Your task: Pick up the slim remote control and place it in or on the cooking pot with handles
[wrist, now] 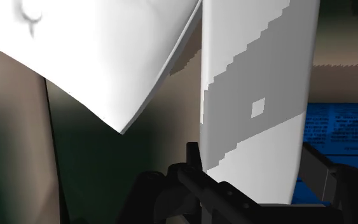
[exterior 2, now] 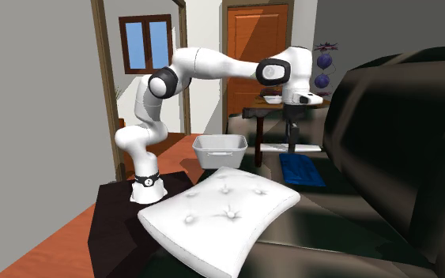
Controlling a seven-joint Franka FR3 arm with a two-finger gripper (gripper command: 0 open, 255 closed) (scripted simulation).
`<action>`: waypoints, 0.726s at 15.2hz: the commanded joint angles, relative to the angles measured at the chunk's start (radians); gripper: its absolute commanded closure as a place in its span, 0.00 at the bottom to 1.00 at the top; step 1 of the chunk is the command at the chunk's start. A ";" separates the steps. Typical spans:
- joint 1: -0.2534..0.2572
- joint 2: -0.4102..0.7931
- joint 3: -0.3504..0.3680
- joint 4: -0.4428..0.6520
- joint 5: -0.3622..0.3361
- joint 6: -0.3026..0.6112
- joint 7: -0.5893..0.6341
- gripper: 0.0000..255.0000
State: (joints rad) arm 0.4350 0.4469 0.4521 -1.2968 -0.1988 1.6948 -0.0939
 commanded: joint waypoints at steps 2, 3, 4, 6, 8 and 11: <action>0.010 0.010 0.000 0.057 -0.003 -0.047 -0.001 1.00; 0.012 0.012 0.000 0.070 -0.004 -0.058 -0.001 1.00; -0.002 -0.038 0.008 -0.005 0.013 -0.032 0.005 1.00; -0.024 -0.131 0.022 -0.135 0.048 0.012 0.013 1.00; -0.039 -0.217 0.034 -0.249 0.083 0.047 0.018 1.00; -0.050 -0.340 0.048 -0.398 0.139 0.087 0.021 1.00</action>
State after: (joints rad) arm 0.3918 0.1540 0.4966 -1.6401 -0.0818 1.7687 -0.0691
